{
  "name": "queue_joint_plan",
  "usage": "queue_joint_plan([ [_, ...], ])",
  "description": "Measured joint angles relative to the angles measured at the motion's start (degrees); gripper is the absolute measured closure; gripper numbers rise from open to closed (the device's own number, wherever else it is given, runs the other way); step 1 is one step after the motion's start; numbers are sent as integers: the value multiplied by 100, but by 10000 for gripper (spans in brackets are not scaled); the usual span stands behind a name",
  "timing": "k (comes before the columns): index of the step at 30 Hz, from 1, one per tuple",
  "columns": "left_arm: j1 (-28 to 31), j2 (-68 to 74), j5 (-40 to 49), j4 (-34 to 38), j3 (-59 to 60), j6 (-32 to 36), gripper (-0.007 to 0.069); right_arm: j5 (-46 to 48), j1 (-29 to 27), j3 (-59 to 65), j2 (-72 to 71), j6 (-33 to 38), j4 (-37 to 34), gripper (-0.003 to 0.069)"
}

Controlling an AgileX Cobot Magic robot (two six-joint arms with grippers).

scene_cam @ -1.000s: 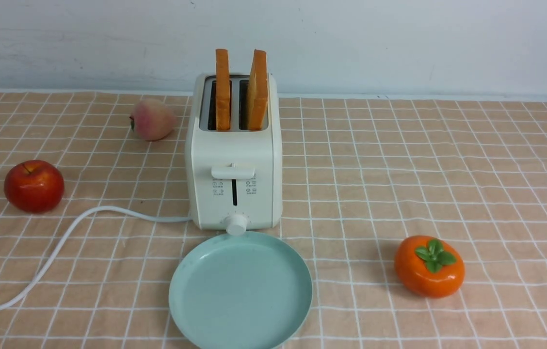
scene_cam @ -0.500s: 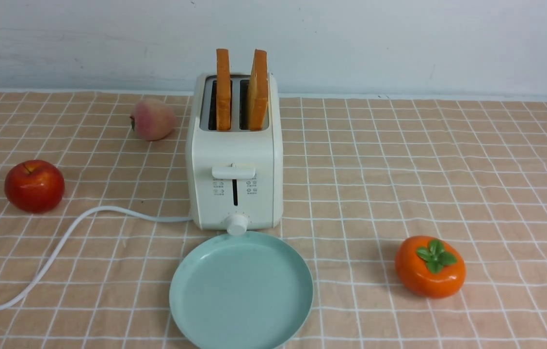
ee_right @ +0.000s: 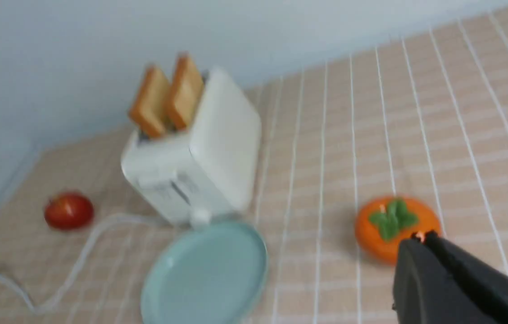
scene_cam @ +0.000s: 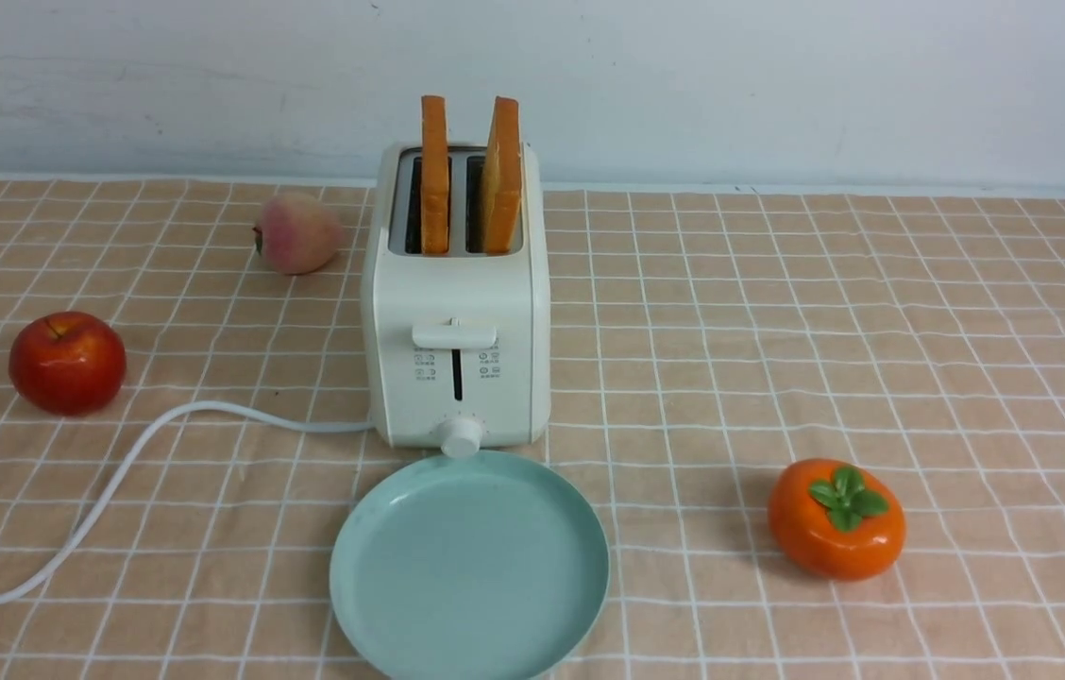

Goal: Take toasted bread from bread machine on light coffee tablecloth place on plate.
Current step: 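Reach for a toast slice standing in the toaster with the left gripper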

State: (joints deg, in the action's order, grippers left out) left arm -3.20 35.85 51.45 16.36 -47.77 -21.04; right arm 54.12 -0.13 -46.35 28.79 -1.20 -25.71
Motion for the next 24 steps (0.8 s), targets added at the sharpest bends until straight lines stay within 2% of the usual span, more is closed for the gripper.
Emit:
queue_joint_plan([
  [3, 0, 1039, 262, 38, -439, 579, 638, 563, 0, -156, 713, 235, -12, 671],
  [8, 0, 2546, 113, 980, -1568, 1656, 638, 727, 0, -156, 1314, 662, -260, 666],
  [10, 0, 3069, 74, 1317, -2127, 1891, 638, 697, 0, -156, 1359, 730, -377, 664],
  [14, -46, 3924, 207, 1455, -3003, 2104, 638, 574, 0, -160, 1359, 768, -495, 659],
  [15, -247, 4453, 328, 1326, -3560, 2104, 638, 507, 0, -175, 1359, 770, -515, 658],
  [17, -396, 4700, 350, 1187, -3820, 2056, 638, 494, 0, -177, 1359, 774, -515, 657],
  [21, -1039, 5658, 358, 286, -4862, 1607, 638, 469, 0, -182, 1359, 774, -599, 654],
  [24, -1270, 6145, 291, -151, -5351, 1365, 631, 456, 0, -182, 1359, 774, -636, 652],
])
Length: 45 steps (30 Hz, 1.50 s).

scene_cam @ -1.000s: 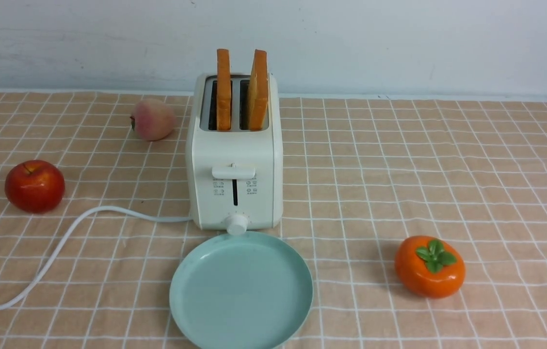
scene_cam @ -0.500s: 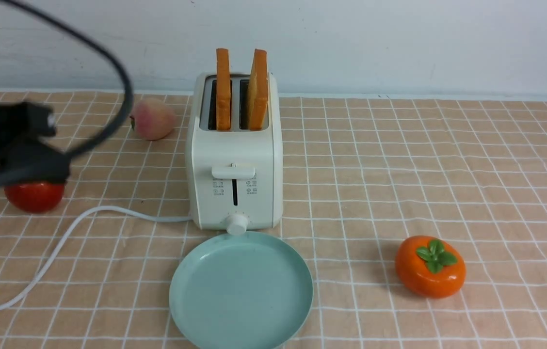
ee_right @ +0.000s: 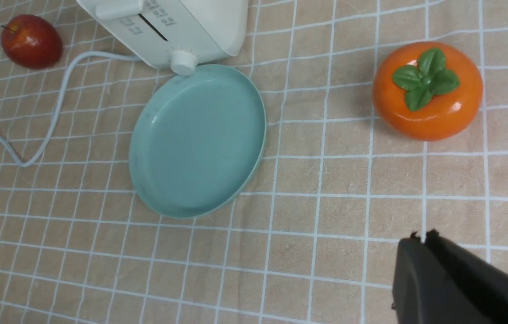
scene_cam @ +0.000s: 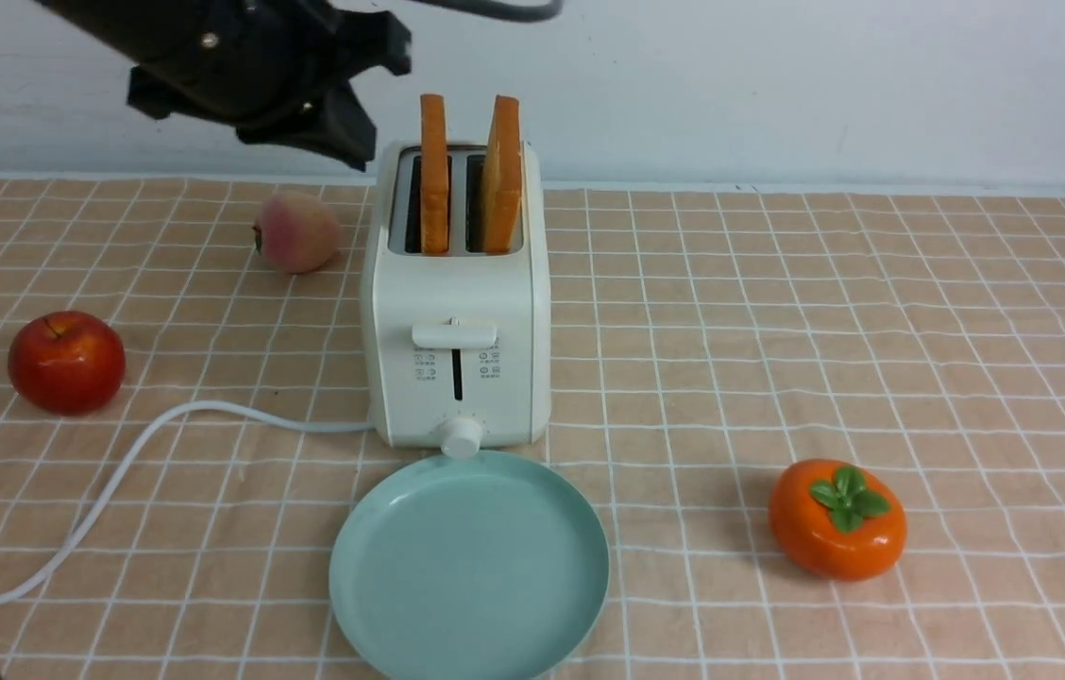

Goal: Take toasted bread from bread machine on light coffee tablecloth place on plate.
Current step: 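Reach for a toast slice standing in the toaster with the left gripper, then place the slice of bread on the plate with the left gripper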

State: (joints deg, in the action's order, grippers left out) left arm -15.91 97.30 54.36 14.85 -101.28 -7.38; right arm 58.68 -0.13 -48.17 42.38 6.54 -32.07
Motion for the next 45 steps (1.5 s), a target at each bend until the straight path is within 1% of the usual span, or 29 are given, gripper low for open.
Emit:
queue_joint_plan([
  [2, -129, 285, -89, -263, -285, -61, 595, -25, 0, 0, 0, 0, -9, 649],
  [5, -258, 730, -391, -374, -612, -124, 438, -49, 0, 0, 0, 0, -30, 647],
  [9, -266, 1112, -764, -351, -672, -193, 207, -103, 0, 0, 0, 0, -30, 647],
  [10, -266, 1151, -783, -351, -672, -193, 197, -110, 0, 0, 0, 0, -30, 646],
  [12, -266, 1423, -980, -382, -672, -197, 117, -180, 0, 0, 0, 0, -30, 643],
  [13, -266, 1442, -1006, -396, -672, -197, 114, -189, 0, 0, 0, 0, -30, 643],
  [14, -266, 1613, -1087, -469, -672, -208, 118, -201, 0, 0, 0, 0, -30, 642],
  [15, -266, 1668, -1109, -527, -672, -234, 140, -201, 0, 0, 0, 0, -30, 641],
  [16, -266, 1708, -1126, -585, -672, -283, 190, -201, 0, 0, 0, 0, -30, 640],
  [17, -266, 1714, -1123, -643, -672, -382, 303, -201, 0, 0, 0, 0, -30, 639],
  [18, -266, 1690, -1123, -688, -672, -418, 364, -211, 0, 0, 0, 0, -30, 638],
  [19, -266, 1642, -1117, -751, -672, -440, 472, -233, 0, 25, 0, 0, -30, 638],
  [20, -266, 1626, -1117, -766, -672, -440, 472, -236, 0, 25, 0, 0, -30, 638],
  [21, -266, 1425, -1086, -889, -672, -452, 544, -253, 0, 93, 0, 0, -30, 636],
  [24, -266, 913, -1025, -986, -672, -457, 517, -306, 0, 249, 0, 0, -35, 634],
  [28, -266, 41, -597, -981, -679, -457, 516, -435, 0, 352, 0, 0, -50, 632],
  [32, -266, -680, 326, -743, -644, -457, 516, -623, 0, 354, 0, 0, -90, 627],
  [35, -266, -1017, 594, -404, -219, -351, 516, -703, 0, 354, 0, 0, -165, 626],
  [36, -266, -1213, 581, -53, 316, -222, 516, -709, 0, 354, 0, 0, -199, 626],
  [38, -266, -1394, 426, 360, 1008, 0, 516, -709, 0, 354, 0, 0, -220, 626],
  [39, -266, -1481, 163, 766, 1689, 221, 516, -709, 0, 354, 0, 0, -220, 626],
  [40, -266, -1495, 163, 766, 1689, 221, 516, -709, 0, 354, 0, 0, -220, 626],
  [41, -266, -1558, -343, 1421, 2660, 628, 516, -709, 0, 354, 0, 0, -220, 625],
  [42, -266, -1557, -343, 1421, 2660, 628, 516, -709, 0, 354, 0, 0, -220, 625],
  [44, -266, -1550, -936, 2168, 3525, 1145, 516, -709, 0, 355, 0, 0, -220, 622],
  [45, -266, -1513, -1389, 2821, 4095, 1637, 516, -696, 0, 355, 0, 0, -220, 620],
])
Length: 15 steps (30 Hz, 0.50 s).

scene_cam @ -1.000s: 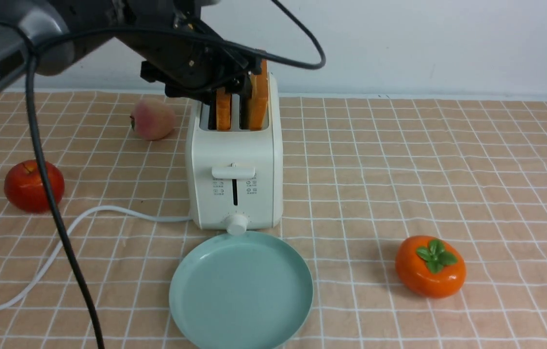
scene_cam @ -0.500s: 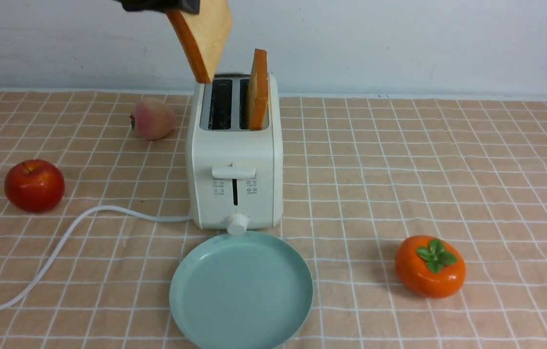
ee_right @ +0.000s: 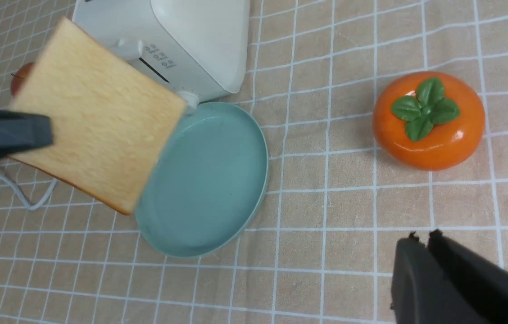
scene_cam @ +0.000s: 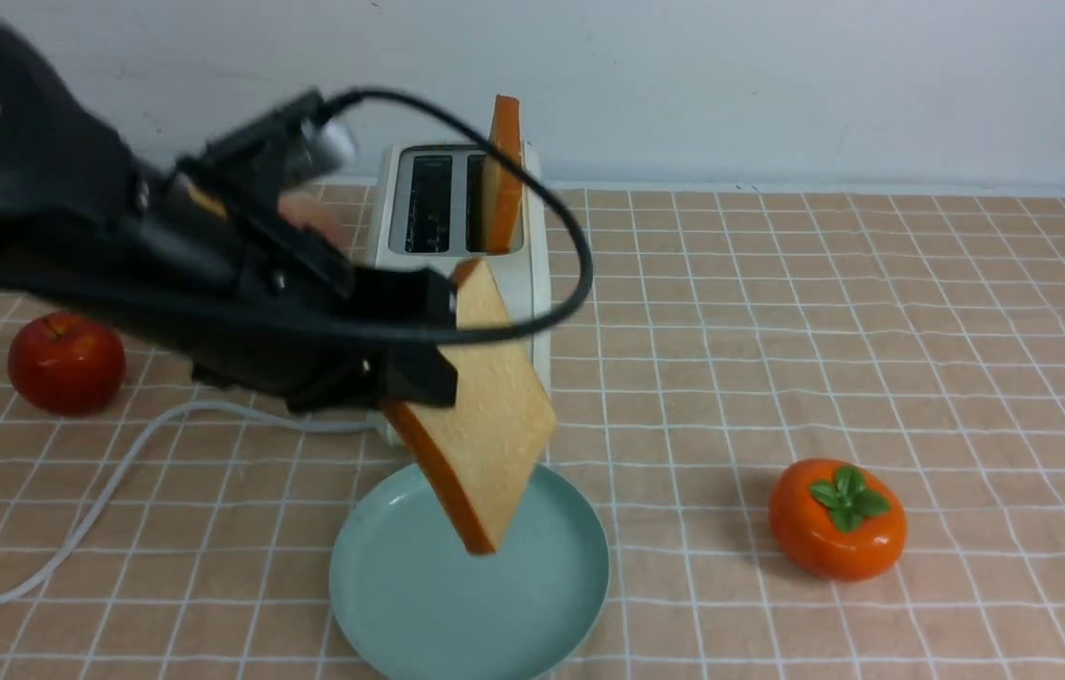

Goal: Take toasted bread from bread machine on light coffee tablecloth place on plate.
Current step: 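Place the slice of bread on the plate with the left gripper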

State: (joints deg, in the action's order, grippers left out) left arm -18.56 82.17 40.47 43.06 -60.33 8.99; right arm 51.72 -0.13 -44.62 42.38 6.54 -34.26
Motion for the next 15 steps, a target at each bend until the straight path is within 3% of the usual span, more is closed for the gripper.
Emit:
queue_joint_plan([
  [1, 0, 0, -54, 85, 62, 67, 516, 0, 0, 0, 0, 0, 0, 620],
  [3, 0, 109, -581, 1244, 665, 934, 516, 0, 0, 0, 0, 0, 0, 615],
  [7, 0, 466, -855, 2640, 1060, 2006, 516, 0, 0, 0, 0, 0, 0, 610],
  [11, 0, 907, -1021, 3064, 1147, 2528, 515, 5, 0, 0, 0, 0, 0, 603],
  [14, 0, 1050, -1069, 3025, 1152, 2588, 488, 6, 0, 0, 0, 0, 0, 601],
  [15, 0, 1116, -1091, 2932, 1157, 2605, 444, 6, 0, 0, 0, 0, 0, 599],
])
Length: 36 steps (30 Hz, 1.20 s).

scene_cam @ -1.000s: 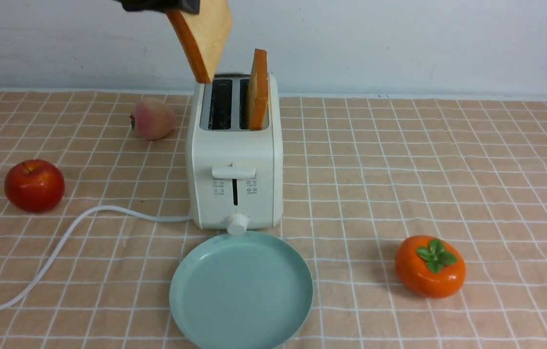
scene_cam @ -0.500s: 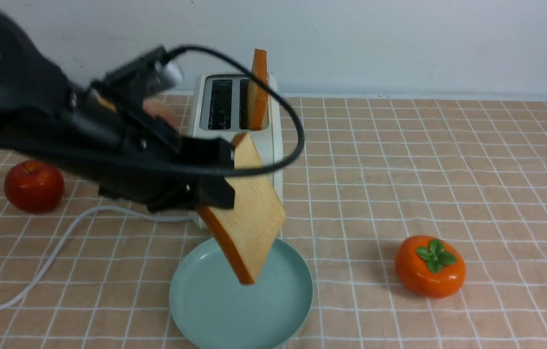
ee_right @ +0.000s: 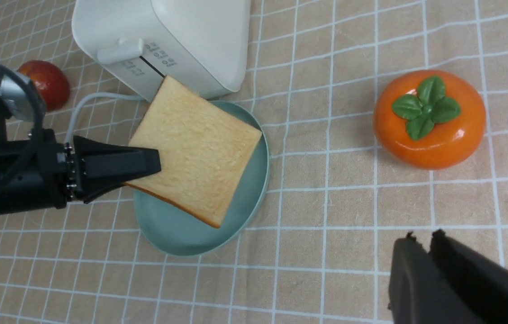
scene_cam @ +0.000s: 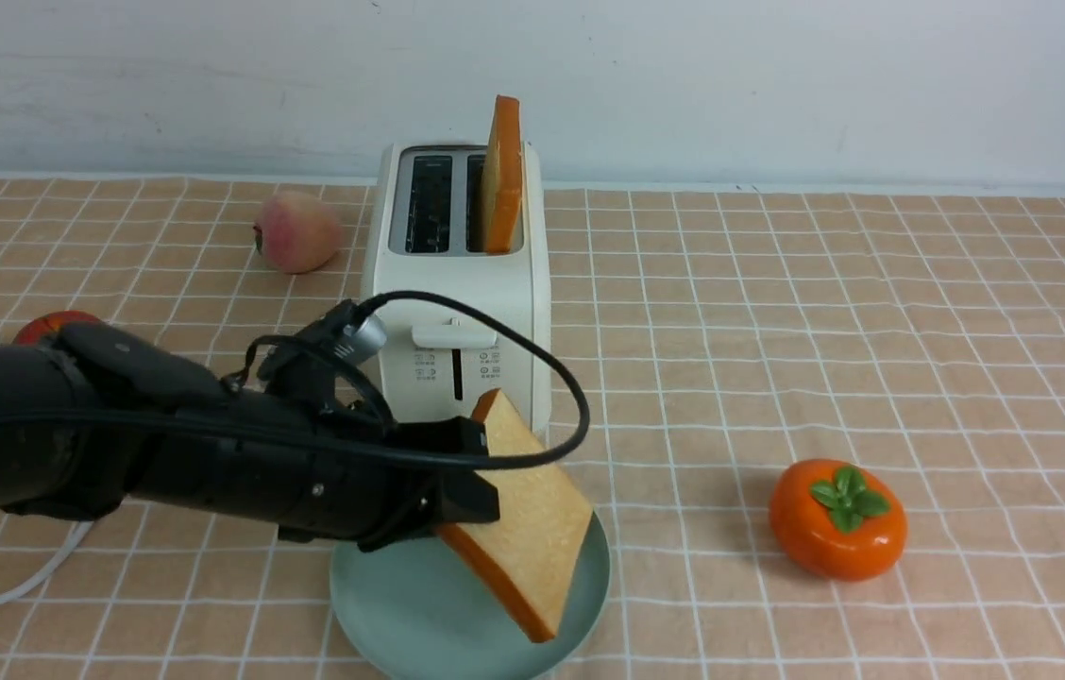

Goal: Take toasted bread from bread machine on light coffee tablecloth place on plate.
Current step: 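Place the slice of bread on the plate with the left gripper, then grasp the toast slice in the toaster and pull it up out of the slot with the right gripper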

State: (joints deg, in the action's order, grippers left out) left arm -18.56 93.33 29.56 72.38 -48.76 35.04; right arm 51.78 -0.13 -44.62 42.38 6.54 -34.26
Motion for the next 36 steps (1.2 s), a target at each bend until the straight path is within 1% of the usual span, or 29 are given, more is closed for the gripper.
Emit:
queue_joint_plan([
  [1, 0, 23, -21, -141, 0, 0, 391, 5, 0, 0, 0, 0, 0, 597],
  [3, 0, 28, -15, -370, 0, -58, 331, 5, 0, 0, 0, 0, 0, 594],
  [4, 0, 28, -15, -437, 0, -91, 318, 5, 0, 0, 0, 0, 0, 594],
  [5, 5, 4, 19, -768, 0, -292, 284, 5, 0, 0, 0, 0, 0, 592],
  [7, 29, -65, 56, -1266, 0, -620, 264, 5, 0, 0, 0, 0, 0, 589],
  [9, 108, -203, 101, -1885, 7, -1060, 268, 5, 0, 0, 0, 0, 0, 587],
  [11, 252, -376, 129, -2705, 7, -1704, 294, 5, 0, 0, 0, 0, 0, 585],
  [12, 265, -419, 130, -2858, 7, -1764, 297, 0, 0, 0, 0, 0, 0, 585],
  [13, 350, -575, 164, -3386, 7, -2199, 323, -15, 0, 0, 0, 0, 0, 585],
  [14, 396, -703, 191, -3757, 7, -2517, 344, -48, 0, 0, 0, 0, 0, 583],
  [15, 425, -870, 243, -4196, 7, -2994, 381, -123, 0, 0, 0, 0, 0, 582],
  [16, 427, -899, 255, -4266, 7, -3062, 386, -137, 0, 0, 0, 0, 0, 582],
  [17, 433, -1124, 360, -4727, 7, -3564, 433, -196, 0, -19, 11, 0, 0, 580],
  [18, 444, -1333, 466, -5081, 7, -3893, 473, -213, 0, -92, 77, 0, 27, 580],
  [19, 444, -1484, 532, -5293, 9, -4162, 517, -207, 0, -199, 143, 0, 52, 579],
  [21, 444, -1913, 693, -5722, 21, -4471, 613, -141, 0, -522, 409, 0, 109, 578],
  [22, 444, -2155, 767, -5882, 27, -4545, 638, -82, 28, -721, 588, 0, 153, 577],
  [25, 444, -2842, 912, -6161, 27, -4660, 638, 111, 181, -1244, 1154, 0, 205, 575],
  [27, 444, -3474, 948, -6278, 82, -4704, 638, 200, 441, -1741, 1707, 0, 239, 572],
  [31, 444, -4595, 913, -6335, 364, -4768, 638, 151, 1159, -2657, 2683, -41, 466, 552],
  [32, 444, -4650, 913, -6335, 402, -4780, 638, 139, 1200, -2711, 2796, -58, 487, 547],
  [33, 444, -5070, 907, -6341, 548, -4887, 638, 89, 1506, -3153, 3271, -153, 653, 521],
  [36, 444, -5747, 914, -6341, 893, -5052, 638, 1, 1994, -4096, 4215, -376, 984, 435],
])
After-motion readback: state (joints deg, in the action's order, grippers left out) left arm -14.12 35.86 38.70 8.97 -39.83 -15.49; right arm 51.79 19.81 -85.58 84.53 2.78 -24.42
